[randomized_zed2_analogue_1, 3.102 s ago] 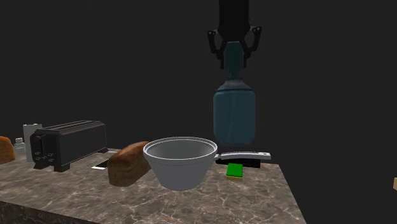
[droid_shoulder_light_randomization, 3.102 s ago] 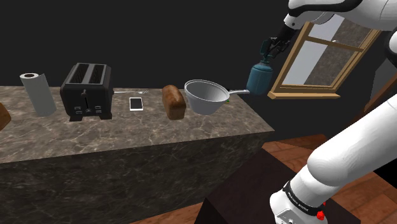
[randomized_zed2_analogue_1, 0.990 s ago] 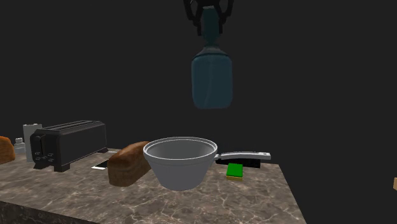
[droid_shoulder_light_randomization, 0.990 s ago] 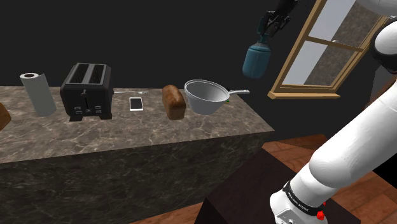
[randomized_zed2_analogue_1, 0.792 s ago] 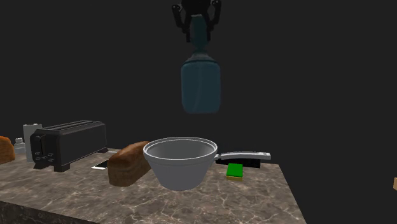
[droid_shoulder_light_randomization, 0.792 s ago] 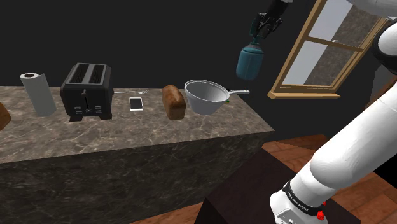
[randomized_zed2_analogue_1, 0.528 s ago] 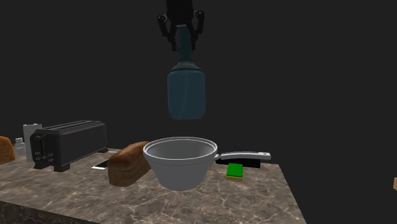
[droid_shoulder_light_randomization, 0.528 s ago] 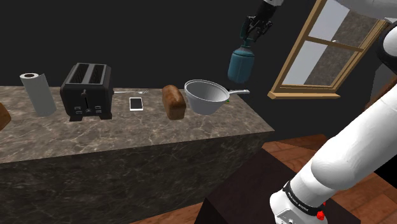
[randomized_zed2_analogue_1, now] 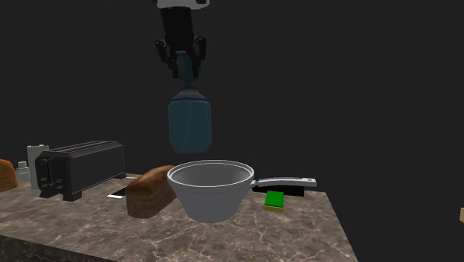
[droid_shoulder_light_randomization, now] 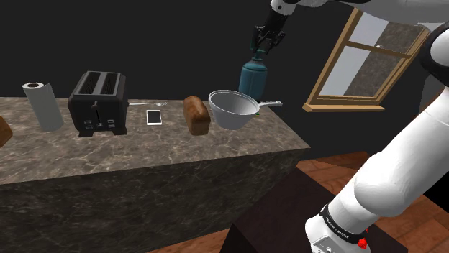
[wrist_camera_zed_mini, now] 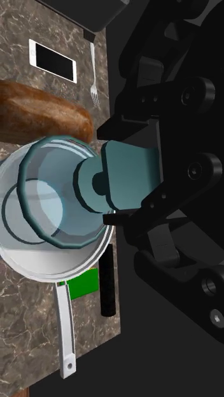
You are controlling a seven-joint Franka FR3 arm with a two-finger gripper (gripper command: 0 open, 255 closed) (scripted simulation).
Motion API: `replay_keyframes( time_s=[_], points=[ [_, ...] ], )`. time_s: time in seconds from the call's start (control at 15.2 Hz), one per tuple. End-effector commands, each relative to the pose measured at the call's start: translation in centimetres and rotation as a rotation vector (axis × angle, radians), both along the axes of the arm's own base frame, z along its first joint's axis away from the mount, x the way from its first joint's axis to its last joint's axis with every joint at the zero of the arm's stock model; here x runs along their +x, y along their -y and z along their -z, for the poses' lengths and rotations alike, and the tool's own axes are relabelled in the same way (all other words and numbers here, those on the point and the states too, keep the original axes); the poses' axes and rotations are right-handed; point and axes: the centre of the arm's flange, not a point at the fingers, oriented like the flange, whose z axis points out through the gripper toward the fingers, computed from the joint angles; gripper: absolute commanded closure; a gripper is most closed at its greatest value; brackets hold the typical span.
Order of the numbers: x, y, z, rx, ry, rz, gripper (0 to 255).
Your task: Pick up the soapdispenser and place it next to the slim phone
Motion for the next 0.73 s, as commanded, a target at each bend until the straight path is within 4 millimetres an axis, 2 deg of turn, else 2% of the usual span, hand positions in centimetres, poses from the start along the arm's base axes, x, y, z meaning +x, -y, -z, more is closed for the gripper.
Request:
replay_keyframes(
  time_s=[0.0,0.66],
  points=[
    [1.0,-2.3,1.2,0.0,0.003,0.001,255],
    [6.6,-12.8,6.8,0.0,0.003,0.001,255]
  ],
)
